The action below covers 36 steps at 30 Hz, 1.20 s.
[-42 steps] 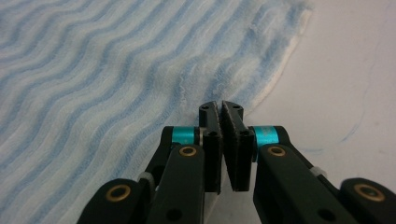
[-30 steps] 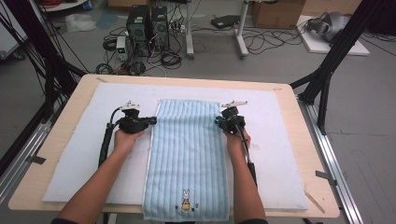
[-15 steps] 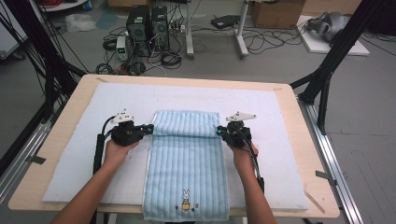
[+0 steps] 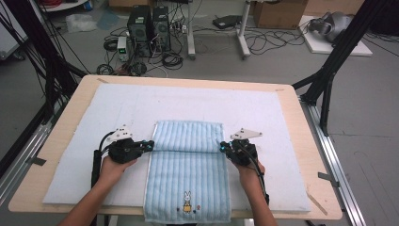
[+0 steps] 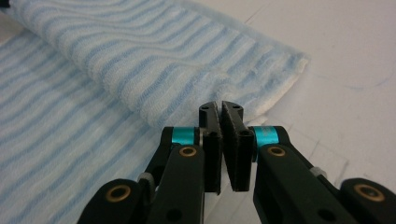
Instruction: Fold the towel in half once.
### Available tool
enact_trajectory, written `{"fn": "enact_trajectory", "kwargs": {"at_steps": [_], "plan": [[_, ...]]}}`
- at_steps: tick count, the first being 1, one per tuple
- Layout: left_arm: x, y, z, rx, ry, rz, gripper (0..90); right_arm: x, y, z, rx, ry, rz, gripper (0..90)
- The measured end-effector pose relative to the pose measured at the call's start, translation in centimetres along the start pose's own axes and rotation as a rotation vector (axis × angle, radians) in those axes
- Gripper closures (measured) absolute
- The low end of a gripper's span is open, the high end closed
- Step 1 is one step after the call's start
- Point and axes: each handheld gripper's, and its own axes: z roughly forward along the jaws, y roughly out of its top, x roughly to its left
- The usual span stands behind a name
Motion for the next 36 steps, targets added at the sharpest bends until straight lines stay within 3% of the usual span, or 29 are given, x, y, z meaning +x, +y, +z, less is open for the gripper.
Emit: {"fn": "enact_trajectory", "kwargs": {"at_steps": [3,6,8,9,11,15,18,25,28,31,36], "plan": [[-0.3,-0.3,-0.1,0.009,-0.008,-0.001,87.0,0.2,-0.5,0.0,0.014,-0.004,0.006,86.5],[0.0,-0.5,0.0,0.014,-0.011,-0.037,82.1,0.1,-0.6,-0.1,0.005,-0.011,0.023,80.9],[0.5,-0.5,0.2,0.02,0.011,-0.089,59.2,0.0,-0.6,-0.2,-0.008,-0.023,0.041,71.5],[0.7,-0.5,0.3,0.019,0.024,-0.105,51.9,-0.1,-0.6,-0.3,-0.019,-0.03,0.052,67.1],[1.1,-0.5,0.3,0.012,0.045,-0.114,45.7,-0.5,-0.5,-0.5,-0.043,-0.042,0.072,62.7],[2.0,0.2,0.6,-0.012,0.042,-0.153,41.5,-1.4,0.0,-0.4,-0.066,-0.063,0.118,57.1],[2.6,1.1,1.0,-0.025,0.054,-0.166,41.5,-2.1,0.5,0.4,-0.047,-0.074,0.133,53.6],[3.8,2.9,2.9,0.009,0.112,-0.17,38.5,-2.8,2.6,3.0,0.024,-0.107,0.126,46.1],[4.1,2.9,3.9,0.022,0.141,-0.175,34.0,-3.3,3.2,4.1,0.046,-0.116,0.132,41.8],[4.2,2.8,4.9,0.067,0.181,-0.185,31.8,-3.6,3.5,5.3,0.093,-0.117,0.142,38.6],[4.0,2.8,5.9,0.096,0.174,-0.178,31.8,-3.5,3.8,6.8,0.14,-0.122,0.118,39.5]]}}
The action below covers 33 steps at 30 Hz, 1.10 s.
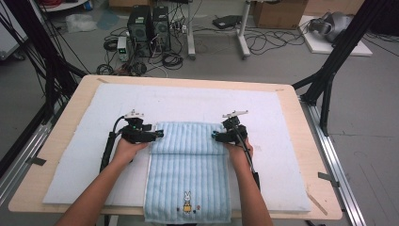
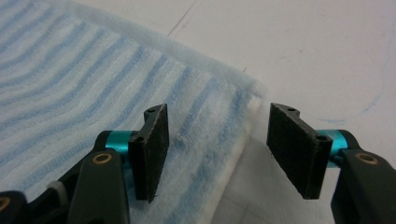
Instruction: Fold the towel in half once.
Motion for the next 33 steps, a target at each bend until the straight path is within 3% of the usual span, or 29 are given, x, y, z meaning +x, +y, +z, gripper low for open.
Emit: {"fn": "enact_trajectory", "kwargs": {"at_steps": [3,5,7,8,9,10,11,16,20,27,33], "plan": [[-0.3,0.0,0.4,0.019,0.007,0.024,36.2,0.2,0.1,0.3,-0.001,-0.012,-0.025,43.7],[-0.9,0.0,0.5,0.03,0.062,0.091,41.1,0.5,0.2,0.2,-0.004,0.003,-0.086,54.7],[-1.3,-0.1,0.5,0.043,0.106,0.168,51.6,0.8,0.3,0.1,-0.002,0.013,-0.122,63.3],[-1.3,-0.1,0.5,0.041,0.106,0.164,57.5,0.9,0.3,0.1,-0.001,0.019,-0.123,66.7],[-1.1,-0.1,0.4,0.038,0.079,0.152,64.4,0.9,0.3,0.1,-0.003,0.027,-0.116,71.0],[-0.9,-0.1,0.4,0.036,0.044,0.144,79.8,0.8,0.3,0.1,-0.003,0.034,-0.107,78.4],[-0.9,-0.1,0.4,0.036,0.04,0.14,84.8,0.7,0.3,0.0,-0.001,0.026,-0.102,81.6],[-0.6,0.2,-0.1,-0.02,0.012,0.094,86.9,0.6,0.3,-0.1,-0.015,0.014,-0.103,84.4],[-0.3,0.6,-1.0,-0.085,-0.012,0.061,87.3,0.7,0.4,-0.8,-0.063,0.03,-0.11,84.4],[-0.7,0.9,-3.1,-0.137,-0.079,0.055,87.2,1.2,0.5,-3.3,-0.132,0.045,-0.133,84.3],[-1.3,0.1,-4.9,-0.158,-0.133,0.065,87.2,1.7,-0.2,-5.7,-0.187,0.075,-0.145,84.2]]}}
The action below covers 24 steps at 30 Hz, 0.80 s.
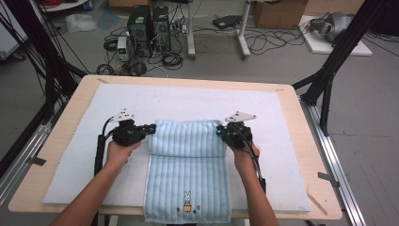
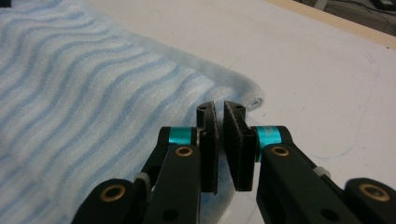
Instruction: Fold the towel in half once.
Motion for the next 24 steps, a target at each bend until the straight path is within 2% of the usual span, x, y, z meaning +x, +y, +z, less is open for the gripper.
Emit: {"fn": "enact_trajectory", "kwargs": {"at_steps": [6,13,18,22,24], "plan": [[-1.4,-1.2,-1.5,-0.017,-0.046,0.013,87.2,0.9,-1.6,-1.8,-0.029,0.03,0.009,84.1],[-2.5,-2.5,-2.9,-0.013,-0.064,0.044,87.2,2.0,-2.9,-3.2,-0.041,0.061,-0.004,84.1],[-3.2,-3.6,-3.6,-0.011,-0.074,0.063,87.1,2.6,-4.1,-3.7,-0.028,0.09,-0.002,84.0],[-3.6,-4.5,-3.8,0.015,-0.087,0.058,87.2,2.8,-4.9,-3.8,0.002,0.121,0.006,84.1],[-4.0,-4.7,-4.2,0.018,-0.093,0.07,87.2,2.9,-5.1,-4.1,0.002,0.127,0.003,84.0]]}}
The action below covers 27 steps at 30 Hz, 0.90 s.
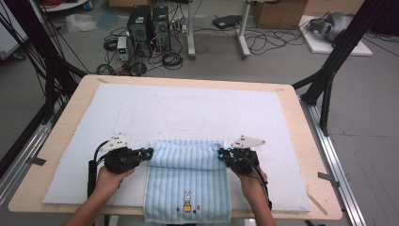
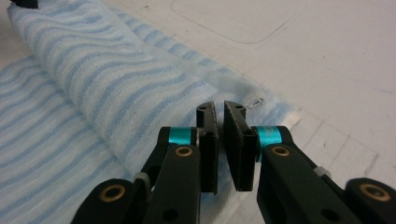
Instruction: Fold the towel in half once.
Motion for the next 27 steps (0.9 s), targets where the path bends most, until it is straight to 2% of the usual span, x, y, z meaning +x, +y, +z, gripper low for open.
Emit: {"fn": "enact_trajectory", "kwargs": {"at_steps": [3,8,11,12,14,15,16,19,21,24,25,27], "plan": [[-0.6,-0.2,-0.4,0.004,-0.014,0.009,87.1,0.3,-0.4,-0.6,-0.001,0.015,-0.002,84.1],[-0.9,-1.3,-0.3,0.051,-0.027,0.002,87.1,0.8,-1.5,-0.4,0.082,0.039,-0.005,84.0],[-0.8,-1.5,-0.1,0.09,-0.031,0.006,86.4,0.9,-1.8,-0.2,0.106,0.04,-0.007,80.2],[-0.7,-1.4,0.1,0.099,-0.01,0.008,82.9,0.8,-1.7,-0.2,0.099,0.031,-0.006,72.5],[-0.1,-0.9,0.3,0.087,0.056,-0.023,60.2,0.5,-1.3,-0.4,0.057,0.013,0.029,66.6],[0.3,-0.5,0.3,0.072,0.07,-0.049,53.0,0.2,-1.0,-0.5,0.022,-0.001,0.048,61.2],[0.7,-0.2,0.2,0.059,0.074,-0.068,49.7,-0.1,-0.8,-0.6,-0.008,-0.022,0.067,59.4],[2.2,0.5,0.7,0.053,0.095,-0.107,49.3,-1.2,-0.3,-0.3,-0.037,-0.08,0.113,60.9],[3.1,0.7,1.6,0.076,0.073,-0.148,51.4,-1.9,-0.3,0.6,-0.015,-0.092,0.139,62.0],[3.7,0.4,3.0,0.096,0.07,-0.182,55.7,-2.3,-0.3,2.2,0.036,-0.104,0.142,63.5],[3.8,0.3,3.5,0.116,0.062,-0.181,58.9,-2.5,-0.3,2.6,0.047,-0.093,0.14,67.1],[3.8,0.5,4.1,0.168,0.063,-0.163,76.2,-2.6,-0.3,3.3,0.065,-0.067,0.148,78.9]]}}
